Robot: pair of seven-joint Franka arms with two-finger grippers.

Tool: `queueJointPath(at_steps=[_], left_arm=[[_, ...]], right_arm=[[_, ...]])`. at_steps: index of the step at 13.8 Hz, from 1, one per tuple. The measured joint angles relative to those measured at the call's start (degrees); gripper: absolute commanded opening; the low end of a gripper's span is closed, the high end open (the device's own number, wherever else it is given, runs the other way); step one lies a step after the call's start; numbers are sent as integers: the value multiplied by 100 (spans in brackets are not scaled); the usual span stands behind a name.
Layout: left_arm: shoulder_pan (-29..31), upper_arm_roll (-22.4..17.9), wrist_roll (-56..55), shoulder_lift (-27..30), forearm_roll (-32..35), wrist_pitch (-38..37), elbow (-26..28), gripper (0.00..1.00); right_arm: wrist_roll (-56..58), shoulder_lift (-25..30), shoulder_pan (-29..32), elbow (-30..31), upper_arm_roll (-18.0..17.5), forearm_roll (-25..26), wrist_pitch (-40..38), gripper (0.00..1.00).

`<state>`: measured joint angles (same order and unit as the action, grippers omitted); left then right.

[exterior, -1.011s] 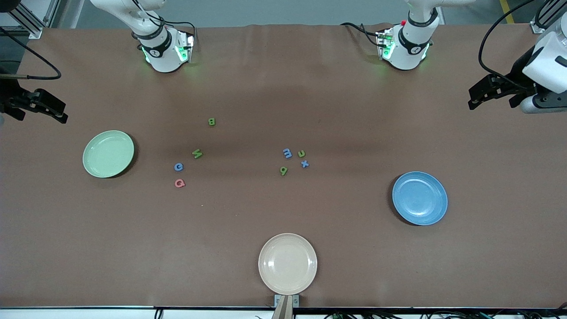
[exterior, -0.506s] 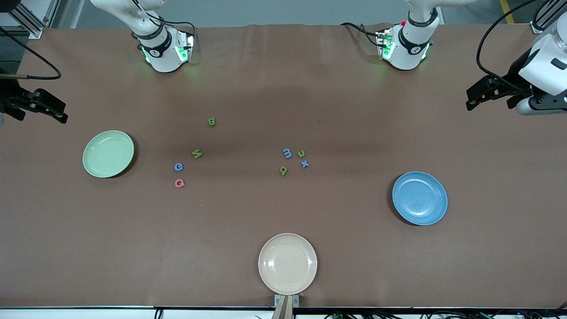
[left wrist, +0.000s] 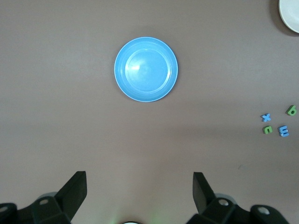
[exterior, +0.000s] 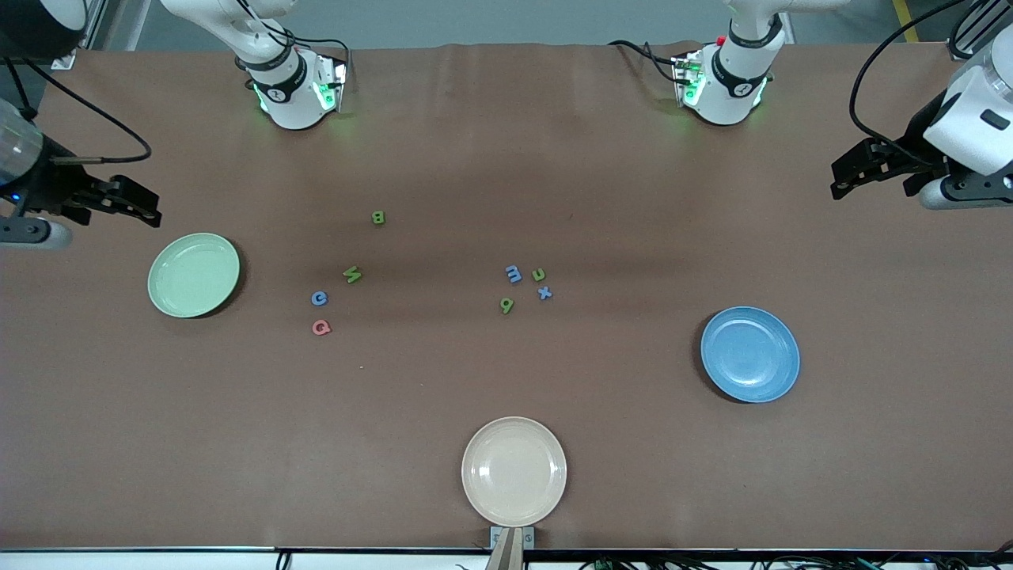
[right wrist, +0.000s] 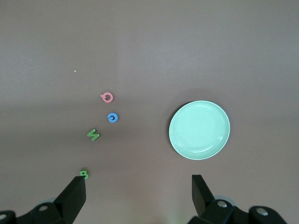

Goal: Sort upper and lower case letters into plates
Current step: 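Move the right gripper over the pink foam letter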

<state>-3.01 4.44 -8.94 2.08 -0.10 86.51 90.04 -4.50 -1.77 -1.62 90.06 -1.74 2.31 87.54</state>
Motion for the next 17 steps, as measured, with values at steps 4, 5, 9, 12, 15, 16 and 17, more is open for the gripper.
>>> queueJointPath(at_steps=[4, 5, 9, 12, 15, 16, 17], left_arm=[[-6, 8, 0, -1, 0, 0, 0, 100], [-6, 8, 0, -2, 0, -1, 0, 100], [1, 8, 0, -27, 0, -4, 0, 100], [12, -1, 1, -32, 0, -4, 0, 100], [9, 0, 1, -35, 0, -4, 0, 100], [10, 0, 1, -35, 0, -4, 0, 100], [10, 0, 1, -36, 0, -4, 0, 100]], right_arm=[[0, -15, -104, 450, -3, -158, 392, 100], [0, -20, -123, 618, -3, -220, 554, 100], [-1, -32, -250, 1185, -5, -267, 1131, 100], [-3, -44, -349, 1477, -5, -270, 1402, 100], [-3, -135, -357, 1540, -4, -271, 1488, 100], [-3, -177, -358, 1548, -4, -272, 1530, 100], [-3, -218, -358, 1558, -4, -273, 1561, 100]])
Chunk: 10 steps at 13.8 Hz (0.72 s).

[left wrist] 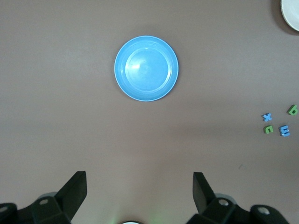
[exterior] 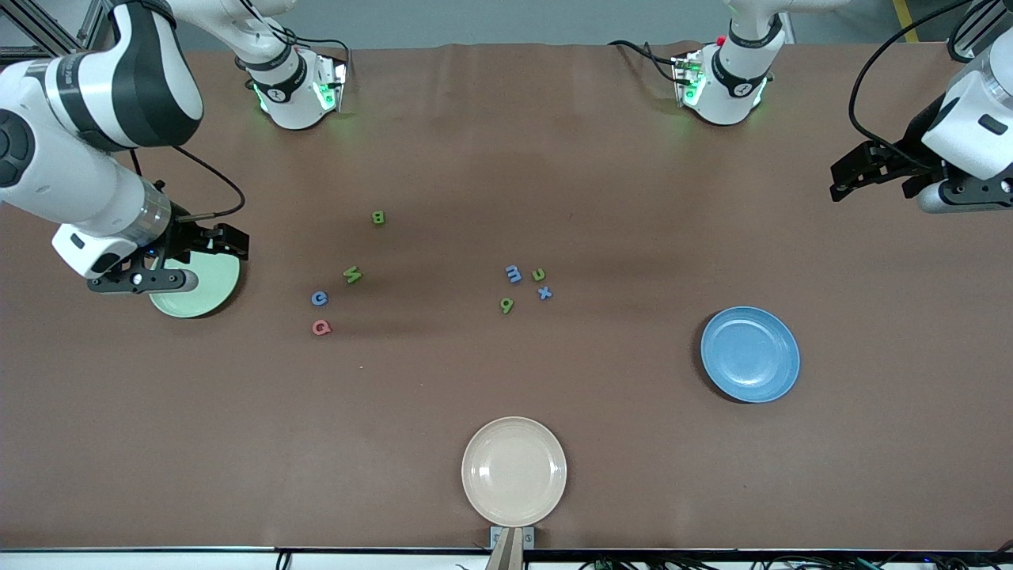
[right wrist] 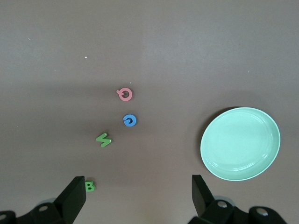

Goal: Sort upper and lower case letters into plates
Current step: 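Move the right gripper over the pink foam letter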

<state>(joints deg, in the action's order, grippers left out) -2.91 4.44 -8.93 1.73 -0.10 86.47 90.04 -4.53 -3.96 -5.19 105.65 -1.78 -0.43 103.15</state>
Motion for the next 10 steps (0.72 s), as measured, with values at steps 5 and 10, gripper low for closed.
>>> queueJointPath(at_steps=[5, 10], left_arm=[[2, -1, 0, -1, 0, 0, 0, 100], [2, -1, 1, -2, 0, 0, 0, 100]], right_arm=[[0, -172, -1, 116, 0, -10, 314, 100], [0, -262, -20, 302, 0, -25, 663, 100]])
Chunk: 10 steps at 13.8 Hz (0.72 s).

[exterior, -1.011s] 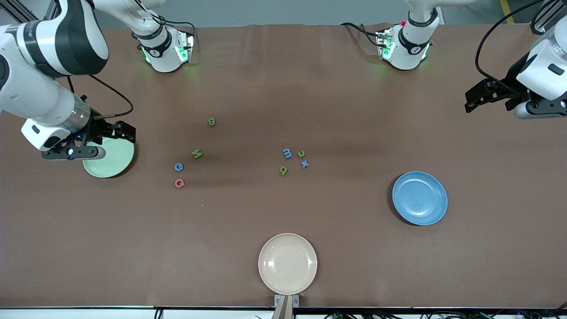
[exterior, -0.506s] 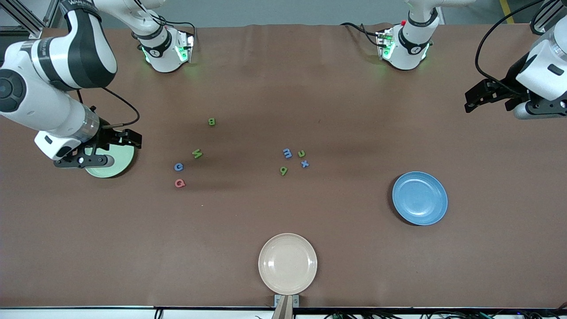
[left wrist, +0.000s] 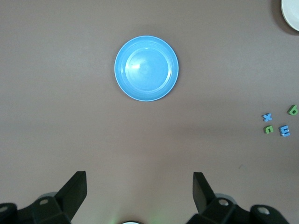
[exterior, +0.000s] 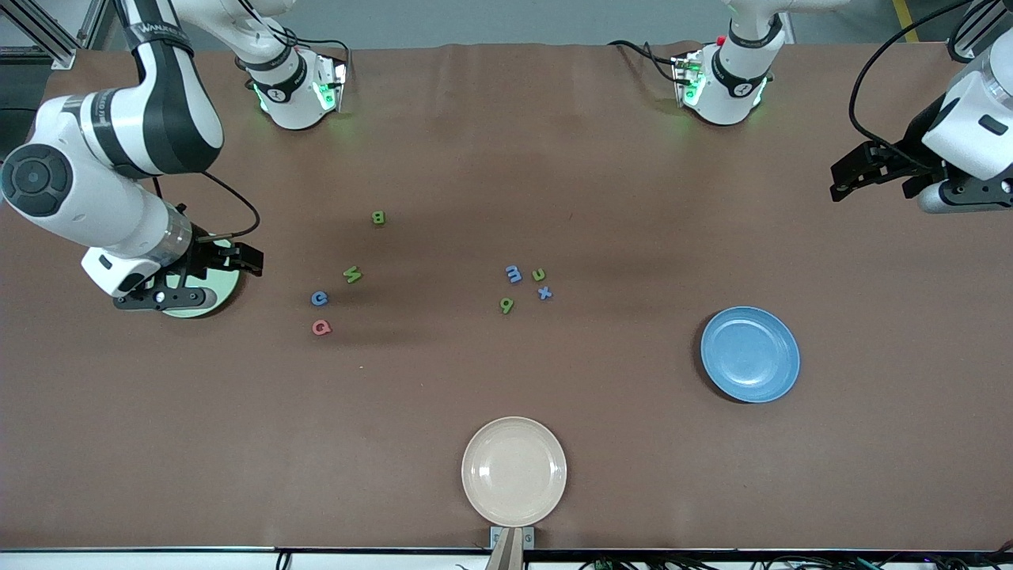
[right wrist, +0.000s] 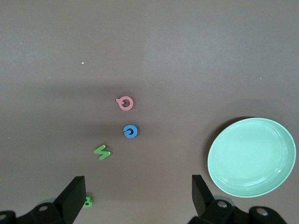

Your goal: Sort upper and lower case letters into plates

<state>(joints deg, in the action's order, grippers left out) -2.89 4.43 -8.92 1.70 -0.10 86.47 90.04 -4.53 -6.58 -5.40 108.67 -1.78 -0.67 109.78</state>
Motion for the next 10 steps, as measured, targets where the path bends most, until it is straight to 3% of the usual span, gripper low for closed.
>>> queueJointPath(at_steps=[5, 10], left_arm=[[-98, 87, 1, -185, -1, 10, 4, 100], [-744, 370, -561, -1097, -19, 567, 9, 100]], right_arm=[[0, -126, -29, 173, 0, -8, 336, 100], [0, -373, -100, 283, -1, -27, 774, 100]])
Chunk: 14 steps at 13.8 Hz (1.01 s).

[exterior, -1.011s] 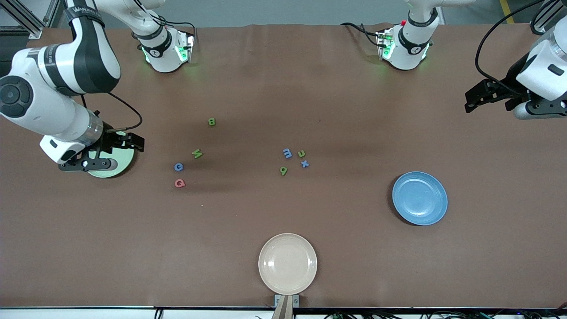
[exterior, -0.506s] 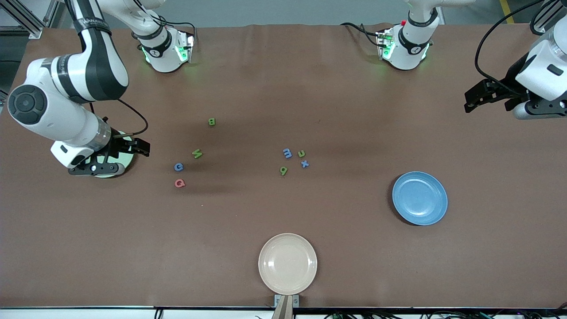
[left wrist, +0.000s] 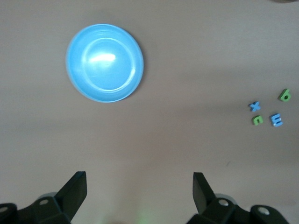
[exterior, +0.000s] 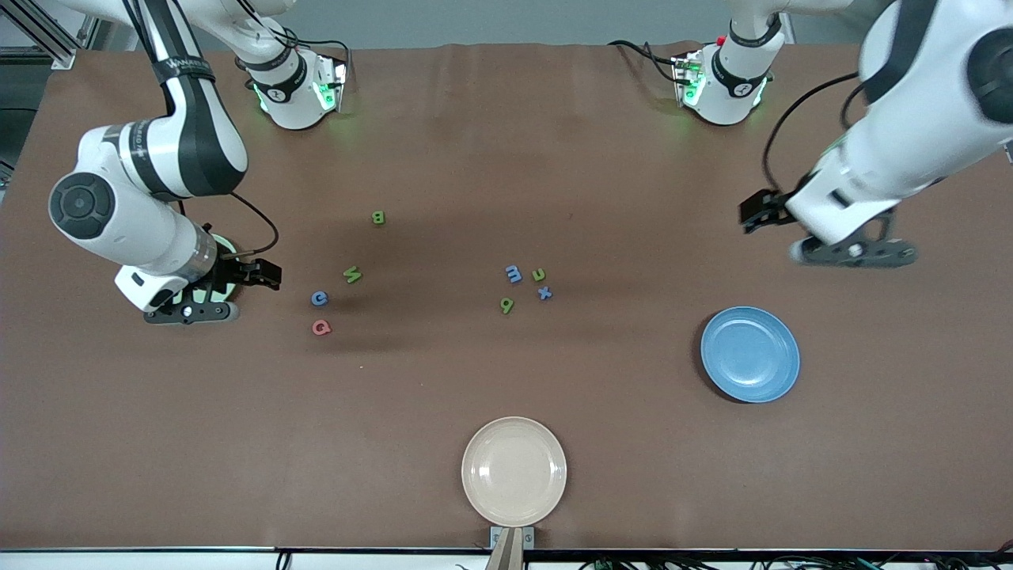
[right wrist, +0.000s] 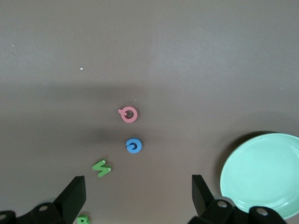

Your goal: Sort upper and lower case letters into plates

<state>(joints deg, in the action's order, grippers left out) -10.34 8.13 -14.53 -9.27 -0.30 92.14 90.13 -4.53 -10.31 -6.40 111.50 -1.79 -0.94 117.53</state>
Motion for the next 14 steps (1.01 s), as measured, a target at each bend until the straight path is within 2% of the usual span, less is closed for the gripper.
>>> queueJointPath(at_steps=[4, 7, 11, 14], left_arm=[[-617, 40, -720, -731, -2, 611, 13, 100], [-1156, 47, -1559, -1259, -2, 1341, 121, 100], [-1676, 49, -2953, -1706, -2, 2599, 685, 99], [-1809, 48, -3655, -1873, -2, 3415, 1079, 92]], right_arm=[[-1, -336, -64, 133, 0, -57, 608, 100], [-6, -655, -112, 186, 0, -67, 1155, 100], [-6, -1200, -115, 197, 2, -69, 1909, 100], [-7, -1475, -118, 196, 3, -69, 2140, 100]])
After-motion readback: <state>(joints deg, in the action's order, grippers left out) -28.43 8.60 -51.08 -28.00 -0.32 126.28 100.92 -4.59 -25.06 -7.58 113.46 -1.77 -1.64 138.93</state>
